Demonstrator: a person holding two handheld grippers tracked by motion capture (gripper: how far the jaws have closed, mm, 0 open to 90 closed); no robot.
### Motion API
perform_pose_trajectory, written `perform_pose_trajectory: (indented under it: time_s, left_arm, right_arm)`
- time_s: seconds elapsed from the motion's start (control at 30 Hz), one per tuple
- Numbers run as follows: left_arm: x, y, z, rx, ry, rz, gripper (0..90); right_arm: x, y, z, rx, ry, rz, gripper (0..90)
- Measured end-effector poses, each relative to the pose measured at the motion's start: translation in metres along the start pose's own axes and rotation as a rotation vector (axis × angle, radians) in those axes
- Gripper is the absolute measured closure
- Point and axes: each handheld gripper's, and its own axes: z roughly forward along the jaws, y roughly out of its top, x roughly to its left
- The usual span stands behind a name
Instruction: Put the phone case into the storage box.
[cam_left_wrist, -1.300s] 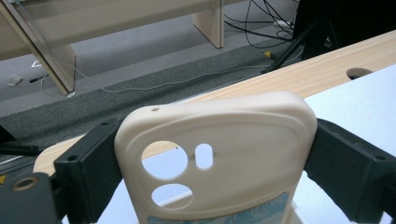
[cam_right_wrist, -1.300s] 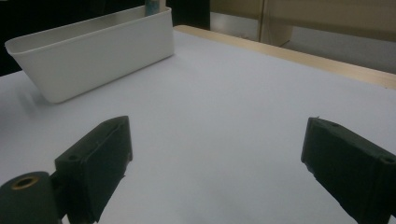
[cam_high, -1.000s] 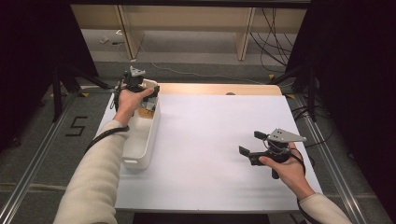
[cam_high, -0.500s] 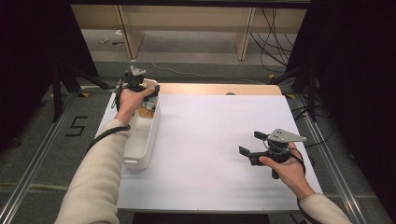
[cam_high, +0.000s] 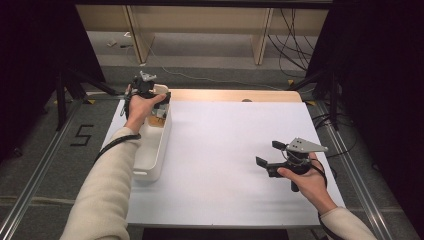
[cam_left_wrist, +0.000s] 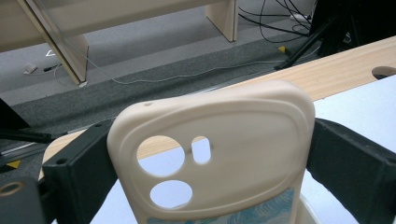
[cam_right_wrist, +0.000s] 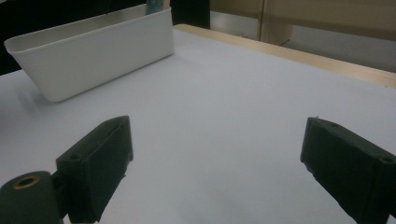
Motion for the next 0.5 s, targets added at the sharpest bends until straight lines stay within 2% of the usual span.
perform_pose_trajectory:
  time_s: [0.23, 0.5]
  left_arm:
    - [-0.0016, 0.0004, 0.0009, -0.003, -0.002, -0.010, 1.7]
    - [-0.0028, 0.0037, -0.0007, -0.016, 0.007, -0.003, 0.0]
  right_arm:
    - [-0.0002, -0.0002, 0.0003, 0.000, 0.000, 0.000, 10.0]
    - [-0.0003, -0.0004, 0.0002, 0.003, -0.001, 0.001, 10.0]
